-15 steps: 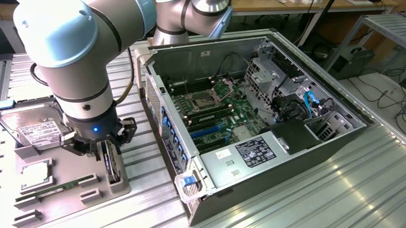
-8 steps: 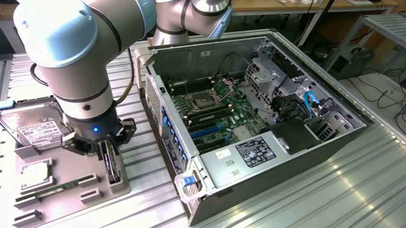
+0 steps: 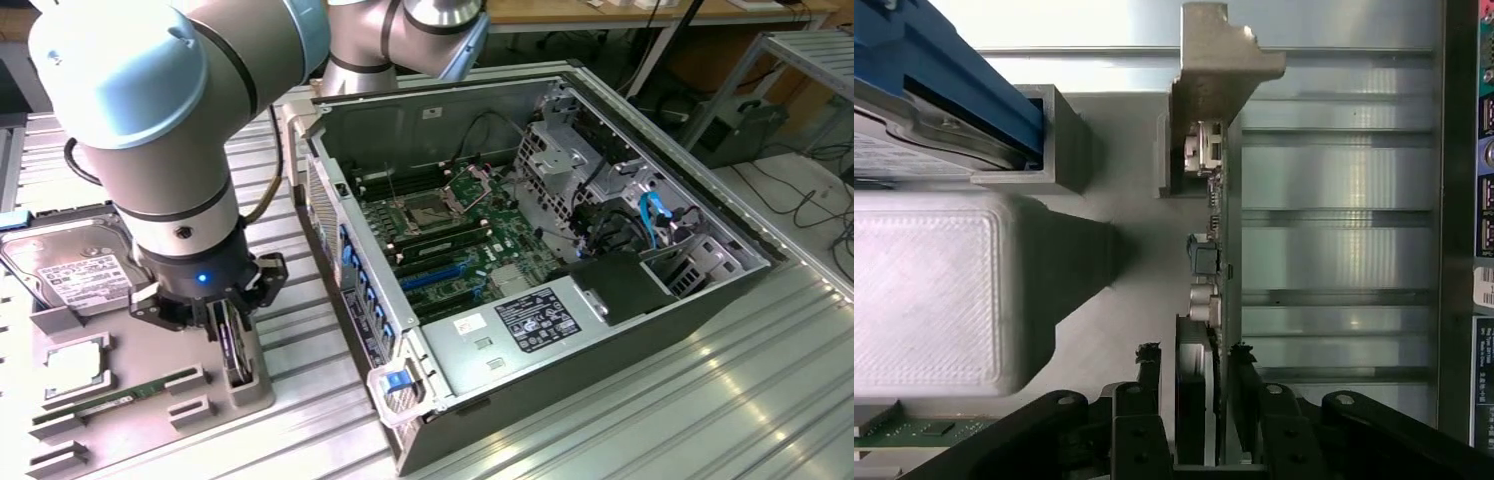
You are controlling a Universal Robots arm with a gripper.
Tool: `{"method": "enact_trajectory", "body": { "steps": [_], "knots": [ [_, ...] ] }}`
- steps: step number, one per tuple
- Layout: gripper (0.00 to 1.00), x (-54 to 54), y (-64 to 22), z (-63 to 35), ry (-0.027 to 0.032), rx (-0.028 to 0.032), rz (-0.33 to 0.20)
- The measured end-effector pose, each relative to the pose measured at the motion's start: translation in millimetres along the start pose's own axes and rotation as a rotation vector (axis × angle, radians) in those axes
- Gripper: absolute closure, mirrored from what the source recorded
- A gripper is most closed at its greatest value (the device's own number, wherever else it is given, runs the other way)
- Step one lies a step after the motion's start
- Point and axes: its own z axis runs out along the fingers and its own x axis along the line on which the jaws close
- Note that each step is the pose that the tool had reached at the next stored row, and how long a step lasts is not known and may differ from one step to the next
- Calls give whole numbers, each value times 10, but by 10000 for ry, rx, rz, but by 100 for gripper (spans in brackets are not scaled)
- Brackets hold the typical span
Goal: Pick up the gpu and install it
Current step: 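Pick up the gpu and move the gpu toward the slot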
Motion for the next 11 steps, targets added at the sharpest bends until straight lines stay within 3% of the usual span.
{"method": "enact_trajectory", "body": {
  "steps": [5, 6, 11],
  "knots": [
    [62, 0, -9, 0, 1, 0, 1],
    [69, 0, -10, 0, 0, 0, 0],
    [72, -2, -13, 0, 0, 0, 0]
  ]
}}
